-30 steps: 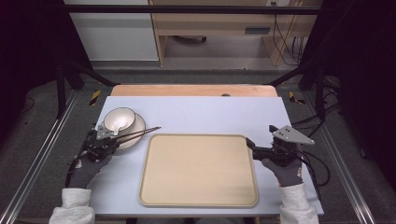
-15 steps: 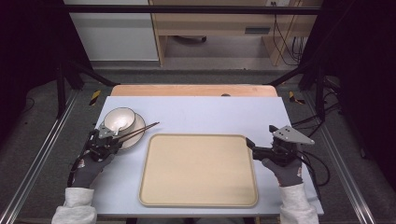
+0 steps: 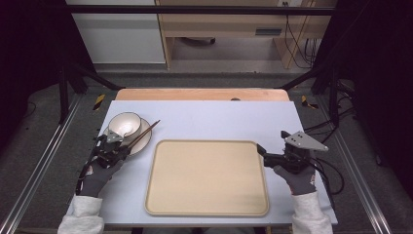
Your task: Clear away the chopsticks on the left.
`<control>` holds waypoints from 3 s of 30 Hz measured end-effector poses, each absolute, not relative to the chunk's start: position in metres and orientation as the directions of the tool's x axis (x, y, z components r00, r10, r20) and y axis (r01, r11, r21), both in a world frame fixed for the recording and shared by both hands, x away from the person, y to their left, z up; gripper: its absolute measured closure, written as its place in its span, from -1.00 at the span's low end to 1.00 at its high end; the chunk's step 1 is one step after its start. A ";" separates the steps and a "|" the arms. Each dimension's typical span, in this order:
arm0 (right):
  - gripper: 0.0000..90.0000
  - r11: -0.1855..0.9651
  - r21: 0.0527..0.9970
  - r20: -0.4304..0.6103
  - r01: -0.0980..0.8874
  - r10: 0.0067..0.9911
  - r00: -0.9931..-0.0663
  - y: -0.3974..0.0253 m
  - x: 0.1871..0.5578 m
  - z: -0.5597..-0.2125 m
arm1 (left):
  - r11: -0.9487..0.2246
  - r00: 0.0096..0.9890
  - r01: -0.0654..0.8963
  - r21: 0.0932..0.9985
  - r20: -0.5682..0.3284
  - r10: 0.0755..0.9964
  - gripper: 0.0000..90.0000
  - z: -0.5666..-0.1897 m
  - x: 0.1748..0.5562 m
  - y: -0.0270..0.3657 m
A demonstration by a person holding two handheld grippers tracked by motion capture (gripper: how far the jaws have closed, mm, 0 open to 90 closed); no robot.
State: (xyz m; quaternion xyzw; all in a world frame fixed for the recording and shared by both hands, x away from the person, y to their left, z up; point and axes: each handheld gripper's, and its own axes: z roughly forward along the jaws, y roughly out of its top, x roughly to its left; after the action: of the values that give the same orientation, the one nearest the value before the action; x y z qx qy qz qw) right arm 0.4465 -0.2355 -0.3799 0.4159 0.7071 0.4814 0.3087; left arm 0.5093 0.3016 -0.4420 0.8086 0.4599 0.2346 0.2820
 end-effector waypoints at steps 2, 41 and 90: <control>-0.87 0.187 0.939 -0.034 0.290 0.886 -0.462 -0.236 0.446 -0.380 | -0.402 0.458 0.620 0.673 0.106 0.883 0.71 -0.442 0.511 0.300; -0.89 0.157 0.942 -0.008 0.297 0.895 -0.446 -0.244 0.443 -0.378 | -0.225 0.353 0.595 0.772 0.001 0.936 0.87 -0.420 0.472 0.265; -0.89 0.186 0.932 -0.032 0.311 0.897 -0.441 -0.236 0.443 -0.382 | 0.001 0.181 0.576 0.818 -0.129 0.975 0.88 -0.463 0.389 0.186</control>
State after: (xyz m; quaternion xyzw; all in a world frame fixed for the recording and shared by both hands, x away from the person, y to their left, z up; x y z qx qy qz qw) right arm 0.4434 -0.2359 -0.3822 0.4283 0.7050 0.4726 0.3101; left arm 0.3894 0.1864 -0.4629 0.6597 0.5876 0.2530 0.3942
